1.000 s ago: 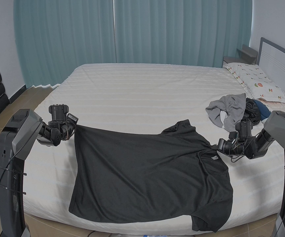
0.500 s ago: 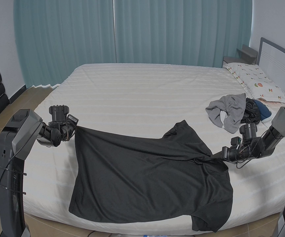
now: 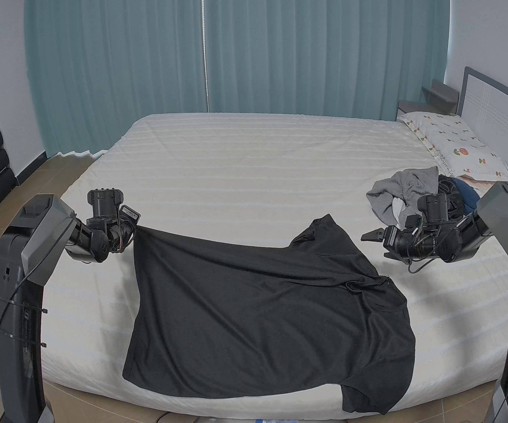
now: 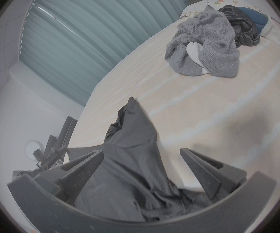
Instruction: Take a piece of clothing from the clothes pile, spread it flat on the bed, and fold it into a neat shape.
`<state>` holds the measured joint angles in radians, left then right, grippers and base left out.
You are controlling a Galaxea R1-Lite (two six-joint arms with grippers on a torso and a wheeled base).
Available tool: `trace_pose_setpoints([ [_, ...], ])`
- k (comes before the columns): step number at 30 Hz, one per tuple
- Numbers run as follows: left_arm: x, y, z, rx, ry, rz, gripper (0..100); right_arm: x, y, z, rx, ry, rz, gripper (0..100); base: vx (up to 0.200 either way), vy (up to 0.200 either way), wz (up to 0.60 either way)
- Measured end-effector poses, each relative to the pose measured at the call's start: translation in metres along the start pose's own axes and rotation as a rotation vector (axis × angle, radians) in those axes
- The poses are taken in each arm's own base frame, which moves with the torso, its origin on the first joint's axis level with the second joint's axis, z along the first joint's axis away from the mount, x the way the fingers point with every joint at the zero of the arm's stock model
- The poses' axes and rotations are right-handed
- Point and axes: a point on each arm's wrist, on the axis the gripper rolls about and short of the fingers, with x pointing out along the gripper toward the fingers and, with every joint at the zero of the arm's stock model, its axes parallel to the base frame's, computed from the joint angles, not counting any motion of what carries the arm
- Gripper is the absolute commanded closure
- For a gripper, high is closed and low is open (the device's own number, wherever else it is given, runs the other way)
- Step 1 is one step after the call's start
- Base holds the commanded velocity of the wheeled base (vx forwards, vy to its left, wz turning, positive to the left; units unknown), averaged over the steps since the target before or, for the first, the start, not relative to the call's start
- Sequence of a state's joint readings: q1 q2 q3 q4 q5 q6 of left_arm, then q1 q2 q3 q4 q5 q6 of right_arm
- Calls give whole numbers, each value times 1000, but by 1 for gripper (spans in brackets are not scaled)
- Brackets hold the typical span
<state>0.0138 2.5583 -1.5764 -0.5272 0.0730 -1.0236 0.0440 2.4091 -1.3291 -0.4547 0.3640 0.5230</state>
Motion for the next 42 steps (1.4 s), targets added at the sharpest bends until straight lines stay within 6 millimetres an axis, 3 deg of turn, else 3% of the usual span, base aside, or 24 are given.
trace_pose_setpoints([
  [5,0,0,-2,3,6,2,100,30,6,-5,19,-28,-26,0,0,0,0],
  [12,-1,0,-4,4,9,3,100,56,10,-10,84,-41,-25,0,0,0,0],
  [13,-1,0,-4,4,9,3,100,59,9,-11,87,-47,-31,100,0,0,0],
  [24,-1,0,-4,4,10,4,100,78,5,-12,105,-90,-48,100,0,0,0],
  [31,-2,-5,0,5,3,-16,100,75,17,17,160,-287,-15,100,0,0,0],
  [42,-1,-30,14,34,-14,-72,100,66,24,42,153,-404,33,100,0,0,0],
])
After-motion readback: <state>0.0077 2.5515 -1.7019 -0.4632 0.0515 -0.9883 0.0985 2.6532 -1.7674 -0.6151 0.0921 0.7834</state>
